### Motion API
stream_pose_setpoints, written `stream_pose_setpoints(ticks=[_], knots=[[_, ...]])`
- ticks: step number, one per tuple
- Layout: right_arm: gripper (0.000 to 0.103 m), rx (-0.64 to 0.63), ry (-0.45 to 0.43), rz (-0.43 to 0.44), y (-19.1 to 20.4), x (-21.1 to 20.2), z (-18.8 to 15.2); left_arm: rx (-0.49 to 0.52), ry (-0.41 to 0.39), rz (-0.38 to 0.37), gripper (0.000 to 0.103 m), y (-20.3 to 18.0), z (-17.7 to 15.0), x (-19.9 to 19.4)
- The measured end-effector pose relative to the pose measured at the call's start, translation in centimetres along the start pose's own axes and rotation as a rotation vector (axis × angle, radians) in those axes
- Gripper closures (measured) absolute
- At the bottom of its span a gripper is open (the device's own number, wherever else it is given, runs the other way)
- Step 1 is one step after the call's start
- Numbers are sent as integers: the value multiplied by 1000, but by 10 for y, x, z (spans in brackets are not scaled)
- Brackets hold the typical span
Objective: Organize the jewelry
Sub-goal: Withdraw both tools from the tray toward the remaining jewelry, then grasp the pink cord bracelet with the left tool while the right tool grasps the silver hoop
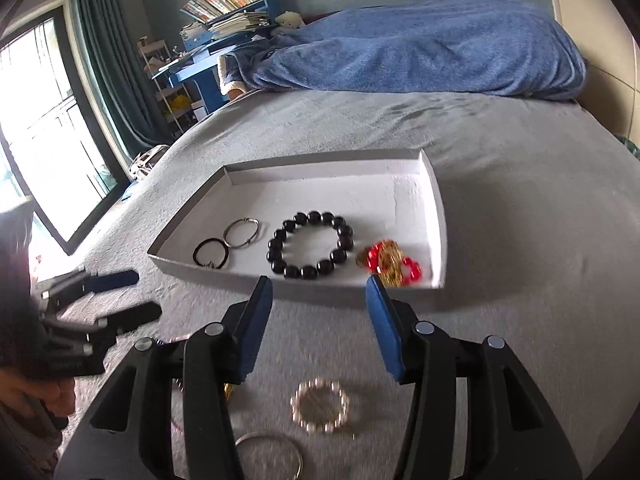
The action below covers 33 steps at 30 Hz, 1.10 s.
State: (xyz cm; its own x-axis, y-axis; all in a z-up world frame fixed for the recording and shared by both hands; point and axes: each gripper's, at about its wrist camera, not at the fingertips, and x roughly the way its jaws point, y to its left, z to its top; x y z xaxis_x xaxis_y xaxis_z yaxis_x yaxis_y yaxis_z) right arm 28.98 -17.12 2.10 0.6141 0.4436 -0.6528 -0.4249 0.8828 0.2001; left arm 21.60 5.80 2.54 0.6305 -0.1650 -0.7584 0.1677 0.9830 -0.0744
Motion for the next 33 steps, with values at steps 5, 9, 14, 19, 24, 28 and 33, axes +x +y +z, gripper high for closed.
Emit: stream_pose_setpoints(ticks=[5, 9, 14, 19, 24, 28, 33], knots=[[54, 24, 7, -7, -3, -12, -15, 0, -4, -22, 31, -23, -32, -16], [54, 43, 19, -16, -5, -23, -33, 35, 7, -57, 32, -47, -54, -22], [50, 82, 35, -30, -13, -33, -52, 63, 44, -85, 43, -64, -70, -17], [49, 112, 45, -48, -19, -41, -68, 88, 36, -87, 55, -72, -71, -11], [49, 67, 76, -66, -10, -36, -80, 160, 50, -81, 67, -89, -74, -1], [49, 15, 99, -82, 0, -28, -87, 169, 41, -46, 94, -89, -75, 3], [46, 2, 103, -74, 6, -27, -91, 133, -19, -28, 98, -77, -69, -16]])
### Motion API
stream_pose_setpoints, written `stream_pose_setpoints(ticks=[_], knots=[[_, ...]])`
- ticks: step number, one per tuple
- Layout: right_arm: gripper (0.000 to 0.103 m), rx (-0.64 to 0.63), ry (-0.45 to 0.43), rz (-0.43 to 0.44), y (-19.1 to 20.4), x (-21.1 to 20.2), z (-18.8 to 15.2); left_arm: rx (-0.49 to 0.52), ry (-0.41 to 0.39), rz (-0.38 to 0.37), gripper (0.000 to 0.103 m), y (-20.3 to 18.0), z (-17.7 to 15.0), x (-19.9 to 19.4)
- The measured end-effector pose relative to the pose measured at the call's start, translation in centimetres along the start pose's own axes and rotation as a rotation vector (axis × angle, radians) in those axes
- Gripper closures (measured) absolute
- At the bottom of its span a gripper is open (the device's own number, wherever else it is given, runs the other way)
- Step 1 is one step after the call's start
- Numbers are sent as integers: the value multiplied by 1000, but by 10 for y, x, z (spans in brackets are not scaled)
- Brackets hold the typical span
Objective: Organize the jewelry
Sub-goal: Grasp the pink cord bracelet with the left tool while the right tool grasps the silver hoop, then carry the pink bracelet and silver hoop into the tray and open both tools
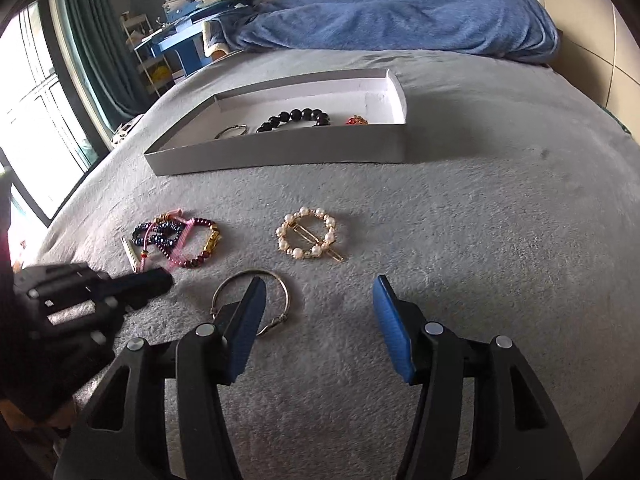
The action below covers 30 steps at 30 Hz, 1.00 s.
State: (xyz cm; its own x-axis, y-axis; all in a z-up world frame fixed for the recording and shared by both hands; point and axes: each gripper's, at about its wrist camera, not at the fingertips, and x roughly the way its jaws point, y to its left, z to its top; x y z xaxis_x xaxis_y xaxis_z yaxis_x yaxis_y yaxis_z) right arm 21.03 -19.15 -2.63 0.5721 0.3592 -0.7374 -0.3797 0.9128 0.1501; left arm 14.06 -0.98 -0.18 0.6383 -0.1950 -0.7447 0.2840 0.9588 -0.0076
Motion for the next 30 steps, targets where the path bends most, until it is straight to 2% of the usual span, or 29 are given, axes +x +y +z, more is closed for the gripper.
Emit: stream_pose_setpoints(ticks=[8, 17, 24, 25, 27, 30], knots=[[39, -67, -4, 46, 23, 1, -6, -87, -89, -7, 98, 27, 16, -30], [39, -117, 39, 16, 33, 15, -11, -193, -143, -34, 98, 55, 27, -45], [39, -162, 46, 17, 42, 16, -14, -195, -162, -43, 98, 55, 30, -51], [41, -161, 47, 15, 42, 16, -14, -194, -164, -44, 98, 55, 30, -51], [52, -159, 46, 15, 41, 16, -14, -193, -167, -43, 98, 55, 31, -52], [53, -167, 34, 15, 43, 14, -14, -198, -180, -48, 98, 56, 33, -56]])
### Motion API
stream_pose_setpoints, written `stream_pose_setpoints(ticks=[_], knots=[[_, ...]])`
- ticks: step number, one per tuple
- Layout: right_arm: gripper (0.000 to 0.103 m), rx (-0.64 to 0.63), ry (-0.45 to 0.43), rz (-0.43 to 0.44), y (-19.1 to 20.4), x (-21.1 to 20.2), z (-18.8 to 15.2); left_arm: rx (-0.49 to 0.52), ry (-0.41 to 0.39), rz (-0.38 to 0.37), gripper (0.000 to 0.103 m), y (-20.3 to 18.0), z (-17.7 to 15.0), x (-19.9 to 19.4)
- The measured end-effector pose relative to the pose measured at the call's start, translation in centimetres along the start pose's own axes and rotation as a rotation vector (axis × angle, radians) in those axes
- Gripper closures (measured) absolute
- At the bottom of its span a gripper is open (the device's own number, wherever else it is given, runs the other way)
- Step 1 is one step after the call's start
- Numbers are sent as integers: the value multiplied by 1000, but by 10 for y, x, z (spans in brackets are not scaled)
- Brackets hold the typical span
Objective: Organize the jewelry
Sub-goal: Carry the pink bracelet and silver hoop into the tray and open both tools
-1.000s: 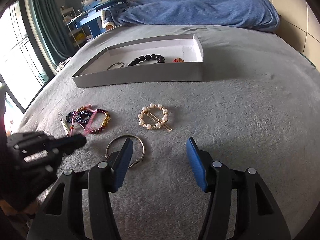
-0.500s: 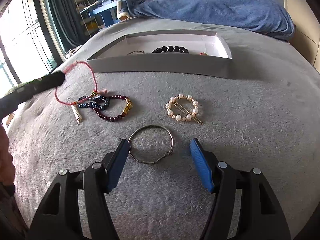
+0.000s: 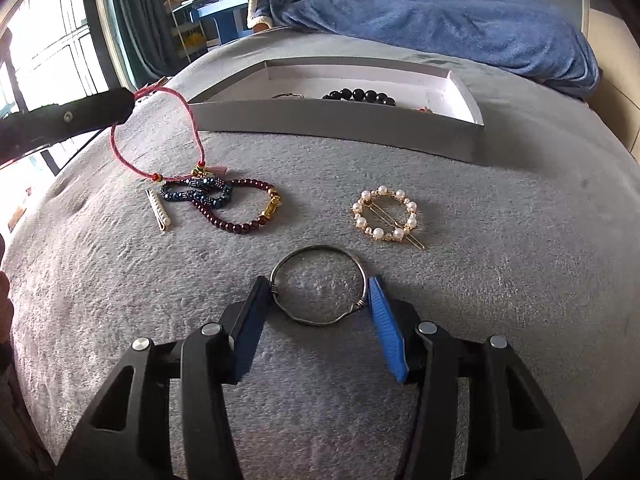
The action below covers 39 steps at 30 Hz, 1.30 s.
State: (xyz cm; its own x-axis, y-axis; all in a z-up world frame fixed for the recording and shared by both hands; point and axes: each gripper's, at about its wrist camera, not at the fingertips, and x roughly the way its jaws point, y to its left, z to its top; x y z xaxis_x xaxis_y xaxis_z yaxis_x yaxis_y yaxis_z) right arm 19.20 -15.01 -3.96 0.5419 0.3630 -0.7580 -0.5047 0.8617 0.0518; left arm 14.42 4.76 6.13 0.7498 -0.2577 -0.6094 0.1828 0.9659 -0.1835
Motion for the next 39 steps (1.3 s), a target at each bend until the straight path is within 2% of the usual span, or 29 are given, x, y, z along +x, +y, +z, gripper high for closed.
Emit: stream_pose_setpoints(ticks=[5, 12, 23, 32, 39], knots=[[53, -9, -40, 14, 4, -10, 6, 9, -14, -9, 98, -3, 4, -3], [53, 25, -142, 61, -1, -35, 33, 34, -25, -23, 98, -7, 13, -5], [53, 39, -197, 78, -19, -42, 70, 66, -68, -74, 98, -7, 43, -9], [53, 26, -230, 58, -46, -32, 120, 55, -85, -67, 98, 15, 82, 11], [53, 45, -202, 46, -69, 0, 157, 21, -85, -71, 98, 40, 111, 40]])
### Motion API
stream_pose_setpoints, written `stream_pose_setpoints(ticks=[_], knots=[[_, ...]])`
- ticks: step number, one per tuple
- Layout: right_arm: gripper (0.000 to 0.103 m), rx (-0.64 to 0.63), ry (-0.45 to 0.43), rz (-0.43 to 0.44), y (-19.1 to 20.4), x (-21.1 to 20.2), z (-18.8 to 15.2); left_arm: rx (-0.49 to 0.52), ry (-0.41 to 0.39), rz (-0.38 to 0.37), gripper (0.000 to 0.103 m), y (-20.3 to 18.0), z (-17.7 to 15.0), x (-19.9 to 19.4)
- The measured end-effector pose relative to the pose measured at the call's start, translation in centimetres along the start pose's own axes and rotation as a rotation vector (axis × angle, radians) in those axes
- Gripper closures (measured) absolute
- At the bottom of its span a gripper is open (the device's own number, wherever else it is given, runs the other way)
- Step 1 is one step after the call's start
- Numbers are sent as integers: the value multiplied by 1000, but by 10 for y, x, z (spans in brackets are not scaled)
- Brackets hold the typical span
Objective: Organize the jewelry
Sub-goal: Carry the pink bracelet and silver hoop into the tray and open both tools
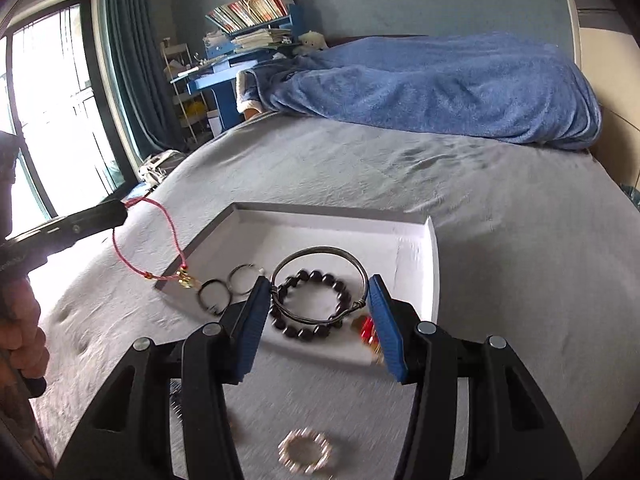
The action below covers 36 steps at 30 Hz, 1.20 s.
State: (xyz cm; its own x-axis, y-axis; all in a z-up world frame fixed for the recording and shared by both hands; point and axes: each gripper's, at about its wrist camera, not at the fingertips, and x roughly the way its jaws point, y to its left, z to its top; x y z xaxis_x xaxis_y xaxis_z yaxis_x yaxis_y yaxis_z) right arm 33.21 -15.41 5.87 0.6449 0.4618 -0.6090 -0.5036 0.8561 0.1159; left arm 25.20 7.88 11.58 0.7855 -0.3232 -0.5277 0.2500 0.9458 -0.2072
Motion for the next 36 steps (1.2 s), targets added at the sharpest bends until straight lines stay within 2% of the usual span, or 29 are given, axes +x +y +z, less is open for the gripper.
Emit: stream_pose_setpoints(ticks=[4, 13, 18, 22, 25, 29, 31, 33, 36], knots=[[53, -1, 39, -15, -9, 30, 10, 21, 1, 32, 98, 11, 13, 20], [53, 16, 142, -62, -29, 87, 9, 95, 26, 105, 98, 39, 27, 76], [53, 12, 185, -84, -37, 108, 12, 114, 77, 114, 98, 47, 19, 110], [53, -45, 223, -108, -31, 124, 13, 125, 139, 125, 98, 49, 5, 131], [52, -58, 229, -113, -29, 131, 14, 126, 183, 137, 98, 52, -4, 140], [52, -52, 226, -108, -27, 128, 15, 110, 204, 148, 98, 56, -9, 142], [47, -48, 217, -108, -27, 125, 16, 98, 209, 149, 92, 55, -10, 140], [43, -46, 202, -108, -26, 120, 19, 93, 196, 168, 59, 53, -9, 135], [40, -38, 174, -107, -23, 108, 25, 80, 165, 170, 41, 51, -7, 122]])
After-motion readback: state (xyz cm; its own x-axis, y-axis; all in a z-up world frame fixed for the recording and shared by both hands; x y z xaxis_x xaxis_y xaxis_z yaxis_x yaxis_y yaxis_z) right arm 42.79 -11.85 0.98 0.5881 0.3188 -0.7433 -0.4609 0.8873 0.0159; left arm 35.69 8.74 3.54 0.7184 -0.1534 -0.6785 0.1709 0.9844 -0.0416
